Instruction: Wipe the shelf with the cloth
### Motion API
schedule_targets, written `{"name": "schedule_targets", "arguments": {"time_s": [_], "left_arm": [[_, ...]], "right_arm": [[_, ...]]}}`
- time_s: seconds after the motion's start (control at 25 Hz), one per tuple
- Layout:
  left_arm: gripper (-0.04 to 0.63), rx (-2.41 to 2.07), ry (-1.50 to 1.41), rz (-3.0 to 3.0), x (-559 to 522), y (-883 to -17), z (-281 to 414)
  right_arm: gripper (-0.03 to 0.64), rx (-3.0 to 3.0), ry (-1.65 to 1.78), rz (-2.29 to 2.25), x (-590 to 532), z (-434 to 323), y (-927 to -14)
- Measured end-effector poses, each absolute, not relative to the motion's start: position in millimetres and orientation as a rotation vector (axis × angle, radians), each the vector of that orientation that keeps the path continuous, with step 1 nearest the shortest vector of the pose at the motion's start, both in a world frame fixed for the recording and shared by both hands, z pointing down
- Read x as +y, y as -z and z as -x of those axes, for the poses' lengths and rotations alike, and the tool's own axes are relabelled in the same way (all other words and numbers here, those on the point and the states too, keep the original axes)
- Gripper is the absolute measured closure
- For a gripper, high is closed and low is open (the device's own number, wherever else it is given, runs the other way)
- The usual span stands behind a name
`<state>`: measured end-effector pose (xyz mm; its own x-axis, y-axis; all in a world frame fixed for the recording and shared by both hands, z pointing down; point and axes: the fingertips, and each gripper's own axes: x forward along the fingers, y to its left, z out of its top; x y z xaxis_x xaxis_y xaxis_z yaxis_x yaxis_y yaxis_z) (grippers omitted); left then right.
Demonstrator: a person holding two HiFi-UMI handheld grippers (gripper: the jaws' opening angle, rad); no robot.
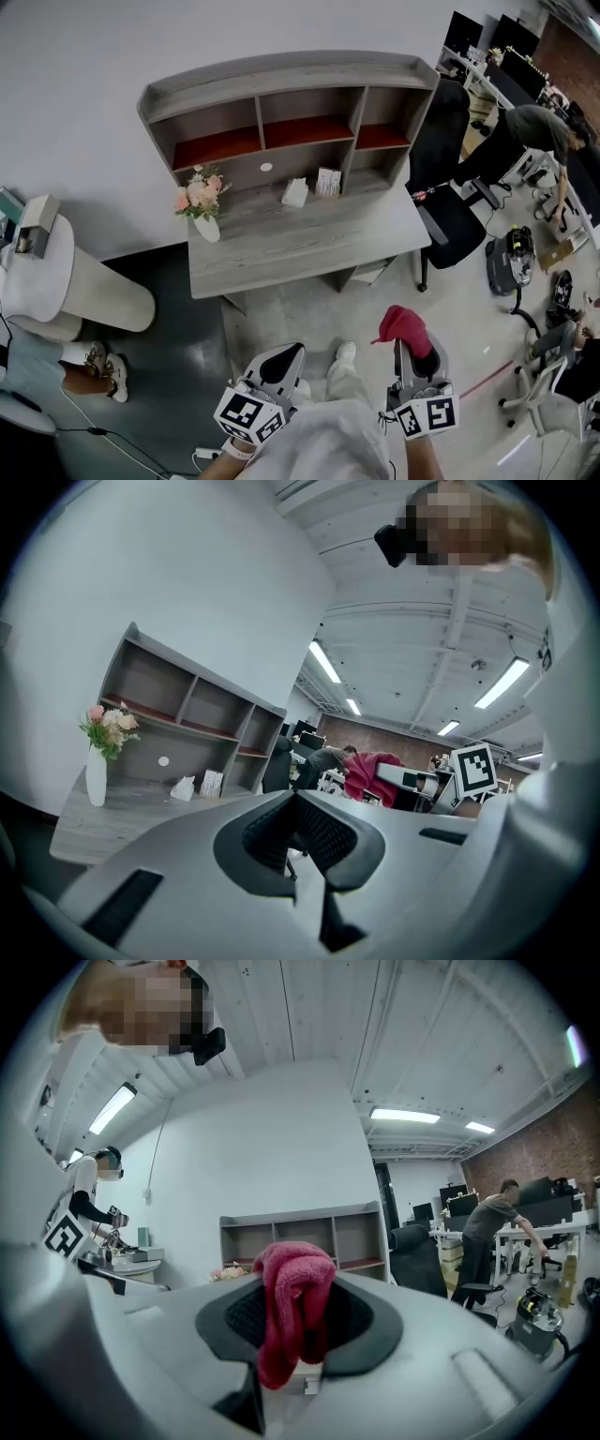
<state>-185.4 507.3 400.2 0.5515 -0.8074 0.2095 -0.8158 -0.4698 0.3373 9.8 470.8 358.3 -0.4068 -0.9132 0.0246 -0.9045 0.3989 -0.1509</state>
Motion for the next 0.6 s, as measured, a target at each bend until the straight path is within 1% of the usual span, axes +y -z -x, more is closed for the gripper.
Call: {"name": "schedule_targets", "arguments": {"time_s": [0.24, 0.6], "left_arm": [[0.589, -1.323, -0.069, -2.394, 459, -405, 168], [0.589, -1.303, -0.114, -2.447, 372, -392, 99]], "right_arm": [[0.486, 2.563, 0.231, 1.651, 423, -25, -363], [0.486, 2.555, 0.243, 1.622, 339, -78, -362]]}}
